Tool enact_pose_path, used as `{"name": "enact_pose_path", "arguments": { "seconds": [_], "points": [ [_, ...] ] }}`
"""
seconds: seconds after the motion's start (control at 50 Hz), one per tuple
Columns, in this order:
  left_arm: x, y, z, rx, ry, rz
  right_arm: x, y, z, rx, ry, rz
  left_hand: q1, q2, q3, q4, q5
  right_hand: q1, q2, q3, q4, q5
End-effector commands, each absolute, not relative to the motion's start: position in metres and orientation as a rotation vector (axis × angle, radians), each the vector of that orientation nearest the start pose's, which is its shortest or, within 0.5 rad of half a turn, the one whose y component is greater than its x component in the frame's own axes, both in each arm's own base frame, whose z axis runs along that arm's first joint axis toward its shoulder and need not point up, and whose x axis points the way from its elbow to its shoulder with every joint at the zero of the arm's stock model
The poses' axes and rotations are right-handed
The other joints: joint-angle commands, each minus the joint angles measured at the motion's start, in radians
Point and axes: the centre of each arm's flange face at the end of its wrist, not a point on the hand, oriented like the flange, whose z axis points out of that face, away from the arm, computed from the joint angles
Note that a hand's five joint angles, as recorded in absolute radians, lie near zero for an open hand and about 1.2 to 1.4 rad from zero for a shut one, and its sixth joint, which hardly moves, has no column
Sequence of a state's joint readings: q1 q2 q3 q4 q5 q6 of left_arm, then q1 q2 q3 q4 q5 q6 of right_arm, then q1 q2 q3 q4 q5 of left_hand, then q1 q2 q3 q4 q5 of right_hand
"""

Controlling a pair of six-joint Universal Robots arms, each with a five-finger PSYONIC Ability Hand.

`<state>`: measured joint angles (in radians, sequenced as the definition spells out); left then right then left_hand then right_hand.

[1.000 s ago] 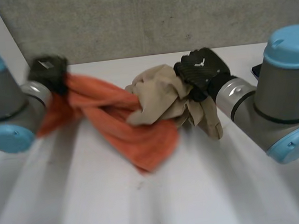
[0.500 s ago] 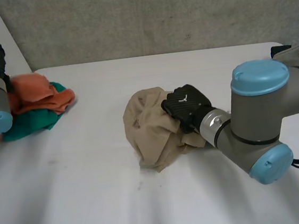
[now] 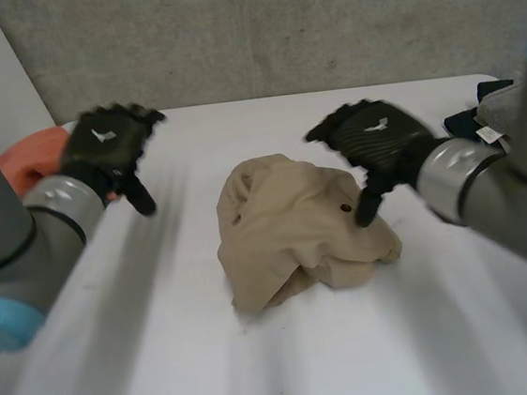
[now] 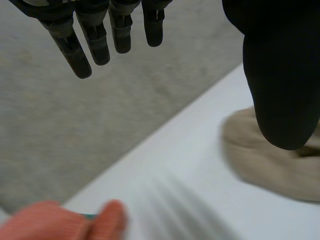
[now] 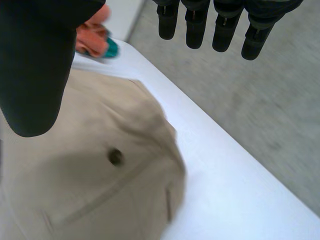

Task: Fold the laundry.

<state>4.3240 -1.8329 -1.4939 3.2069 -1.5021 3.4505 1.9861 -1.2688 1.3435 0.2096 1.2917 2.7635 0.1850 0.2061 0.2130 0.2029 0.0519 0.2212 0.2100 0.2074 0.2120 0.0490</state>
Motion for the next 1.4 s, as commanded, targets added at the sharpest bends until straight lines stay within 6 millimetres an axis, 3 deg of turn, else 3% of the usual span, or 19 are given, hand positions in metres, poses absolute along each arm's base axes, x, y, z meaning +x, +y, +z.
{"name": "enact_pose_path", "arguments": {
  "seconds": [0.02,0.12,0.2,0.32,0.42,0.5,0.52,0.58,0.6,0.64,0.72,0.84,0.92,0.98,1.06,1.12,1.2,1.3,1.4],
  "points": [
    [-0.281,-0.226,0.231,0.991,2.52,-2.025,0.236,-0.278,0.254,-0.921,2.282,-1.639,-0.011,-0.032,-0.038,-0.028,-0.052,-0.047,-0.035,-0.033,-0.038,-0.049],
    [-0.299,-0.2,0.213,1.016,2.705,-1.936,0.218,-0.288,0.219,-0.861,2.411,-1.499,-0.004,-0.025,-0.032,-0.022,-0.045,-0.047,-0.035,-0.033,-0.038,-0.049],
    [-0.312,-0.193,0.198,1.01,2.782,-1.875,0.218,-0.286,0.19,-0.855,2.429,-1.407,-0.004,-0.025,-0.032,-0.022,-0.045,-0.047,-0.035,-0.033,-0.038,-0.049],
    [-0.316,-0.214,0.185,0.794,2.776,-1.854,0.229,-0.285,0.16,-0.823,2.365,-1.396,0.037,0.016,0.009,0.019,-0.004,-0.003,0.008,0.011,0.006,-0.005],
    [-0.327,-0.221,0.168,0.784,2.844,-1.775,0.245,-0.289,0.143,-0.807,2.298,-1.444,0.102,0.081,0.074,0.084,0.06,0.176,0.187,0.19,0.185,0.174],
    [-0.335,-0.217,0.159,0.805,2.954,-1.667,0.255,-0.295,0.142,-0.786,2.256,-1.497,0.362,0.341,0.334,0.344,0.321,0.484,0.495,0.498,0.493,0.482],
    [-0.337,-0.218,0.159,0.794,2.981,-1.641,0.258,-0.298,0.144,-0.781,2.24,-1.529,0.648,0.627,0.62,0.63,0.607,0.648,0.659,0.661,0.657,0.645],
    [-0.337,-0.222,0.166,0.74,2.993,-1.659,0.264,-0.301,0.15,-0.789,2.219,-1.575,1.116,1.095,1.088,1.098,1.075,1.041,1.052,1.055,1.05,1.039],
    [-0.334,-0.228,0.176,0.682,2.978,-1.7,0.266,-0.304,0.156,-0.794,2.21,-1.612,1.21,1.189,1.182,1.192,1.169,1.174,1.185,1.188,1.183,1.171],
    [-0.33,-0.233,0.191,0.62,2.946,-1.758,0.266,-0.308,0.164,-0.796,2.206,-1.658,1.211,1.19,1.183,1.193,1.17,1.175,1.186,1.189,1.184,1.173],
    [-0.306,-0.24,0.248,0.46,2.804,-1.945,0.264,-0.309,0.218,-0.858,2.131,-1.832,1.211,1.19,1.183,1.193,1.17,1.175,1.186,1.189,1.184,1.173],
    [-0.27,-0.226,0.364,0.507,2.385,-2.385,0.255,-0.278,0.358,-1.001,1.802,-2.252,1.211,1.19,1.183,1.193,1.17,1.175,1.186,1.189,1.184,1.173],
    [-0.258,-0.204,0.417,0.576,2.157,-2.587,0.249,-0.262,0.414,-0.975,1.665,-2.365,1.211,1.19,1.183,1.193,1.17,1.175,1.186,1.189,1.184,1.173],
    [-0.251,-0.194,0.447,0.564,2.012,-2.692,0.249,-0.256,0.438,-0.962,1.597,-2.385,1.211,1.19,1.183,1.193,1.17,1.175,1.186,1.189,1.184,1.173],
    [-0.249,-0.202,0.464,0.545,1.916,-2.729,0.263,-0.257,0.447,-0.954,1.536,-2.378,1.211,1.19,1.183,1.193,1.17,1.175,1.186,1.189,1.184,1.173],
    [-0.253,-0.214,0.463,0.556,1.908,-2.71,0.269,-0.265,0.44,-0.947,1.556,-2.352,1.211,1.19,1.183,1.193,1.17,1.175,1.186,1.189,1.184,1.173],
    [-0.264,-0.251,0.435,0.605,1.967,-2.589,0.285,-0.285,0.408,-0.949,1.645,-2.257,1.211,1.19,1.183,1.193,1.17,1.175,1.186,1.189,1.184,1.173],
    [-0.281,-0.324,0.368,0.655,2.034,-2.42,0.303,-0.324,0.345,-0.875,1.803,-2.155,1.211,1.19,1.183,1.193,1.17,1.175,1.186,1.189,1.184,1.173],
    [-0.301,-0.381,0.311,0.677,1.989,-2.432,0.314,-0.37,0.296,-0.755,1.838,-2.266,1.211,1.19,1.183,1.193,1.17,1.175,1.186,1.189,1.184,1.173]
  ]
}}
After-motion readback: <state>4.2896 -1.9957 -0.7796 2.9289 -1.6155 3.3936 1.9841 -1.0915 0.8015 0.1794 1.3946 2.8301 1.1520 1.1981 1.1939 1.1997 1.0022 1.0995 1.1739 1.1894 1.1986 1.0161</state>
